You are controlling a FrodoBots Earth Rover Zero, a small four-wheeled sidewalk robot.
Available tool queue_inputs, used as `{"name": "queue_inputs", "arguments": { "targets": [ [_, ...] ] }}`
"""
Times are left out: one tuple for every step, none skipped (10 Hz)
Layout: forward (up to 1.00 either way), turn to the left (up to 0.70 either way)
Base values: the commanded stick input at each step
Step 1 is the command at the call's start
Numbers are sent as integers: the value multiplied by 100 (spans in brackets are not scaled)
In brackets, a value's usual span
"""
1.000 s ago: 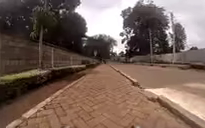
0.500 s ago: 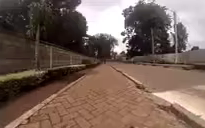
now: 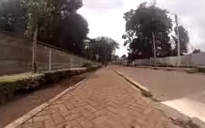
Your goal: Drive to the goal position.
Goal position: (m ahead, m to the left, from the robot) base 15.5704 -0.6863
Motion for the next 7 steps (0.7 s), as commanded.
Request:
{"name": "queue_inputs", "arguments": {
  "targets": [
    [70, 0],
    [70, 0],
    [70, 0],
    [70, 0],
    [70, 0],
    [70, 0],
    [70, 0]
  ]
}}
